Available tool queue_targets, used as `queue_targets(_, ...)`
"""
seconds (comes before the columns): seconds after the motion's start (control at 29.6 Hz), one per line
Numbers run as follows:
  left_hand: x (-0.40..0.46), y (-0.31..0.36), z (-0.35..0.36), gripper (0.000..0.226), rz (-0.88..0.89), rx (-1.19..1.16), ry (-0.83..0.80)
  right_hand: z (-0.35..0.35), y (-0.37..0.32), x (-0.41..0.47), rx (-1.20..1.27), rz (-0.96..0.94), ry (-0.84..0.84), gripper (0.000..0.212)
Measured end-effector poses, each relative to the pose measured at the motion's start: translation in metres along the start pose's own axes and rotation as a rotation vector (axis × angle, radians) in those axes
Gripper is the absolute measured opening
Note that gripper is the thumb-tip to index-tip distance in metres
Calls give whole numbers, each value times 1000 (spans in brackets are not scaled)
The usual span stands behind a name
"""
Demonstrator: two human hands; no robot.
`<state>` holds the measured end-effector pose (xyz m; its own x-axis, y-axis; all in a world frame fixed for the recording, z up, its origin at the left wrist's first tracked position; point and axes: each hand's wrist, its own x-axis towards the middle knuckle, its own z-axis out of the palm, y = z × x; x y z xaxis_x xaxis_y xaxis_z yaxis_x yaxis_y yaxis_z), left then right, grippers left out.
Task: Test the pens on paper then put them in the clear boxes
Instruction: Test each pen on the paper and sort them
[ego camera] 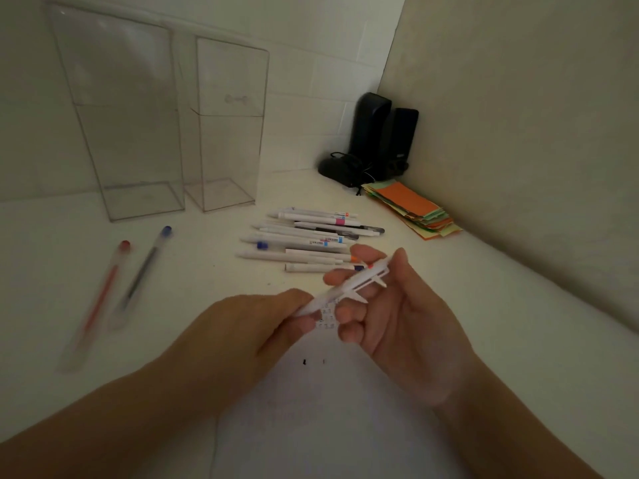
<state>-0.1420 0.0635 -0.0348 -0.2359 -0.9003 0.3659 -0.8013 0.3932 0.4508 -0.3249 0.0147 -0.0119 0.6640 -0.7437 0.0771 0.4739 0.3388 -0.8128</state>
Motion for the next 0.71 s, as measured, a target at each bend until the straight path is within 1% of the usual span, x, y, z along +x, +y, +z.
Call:
queue_targets(0.07,1,0,4,47,-18,-102,13,-2,2,2,107,49,-90,40)
queue_targets(0.14,2,-1,6,48,4,-120,42,-2,2,3,182,73,-120,32)
queue_targets(0.2,2,-3,7,52,21,-126,52,-4,2,2,204,87,-134,25)
queue_targets(0.27,2,-4,7,50,31,-162,34,-5,3,2,191,96,-138,24)
queue_targets(0.34,3,-3,6,43,35,-194,15,-4,5,1,145,78,-152,26)
queue_targets(0.37,3,-2,6,38,38,-208,12,-2,6,0,84,55,-151,30)
queue_targets(0.41,3,-1,6,35,48,-203,4,0,8,-2,-28,27,-137,35)
queue_targets(0.44,3,-1,6,35,62,-174,-7,3,11,-3,-187,-2,-102,35)
queue_targets(0.51,3,-2,5,38,91,-96,-9,7,13,-4,-520,-49,11,21)
queue_targets(0.54,2,-4,3,36,90,-84,12,6,12,-4,-632,-38,94,18)
queue_targets(0.57,2,-6,2,35,68,-102,33,3,10,-2,-679,-15,183,22)
queue_targets(0.64,3,-11,-4,38,-7,-177,23,-5,0,1,-615,-9,370,36)
queue_targets(0.71,2,-18,-3,43,-58,-188,-21,-14,-13,3,-537,-36,512,50)
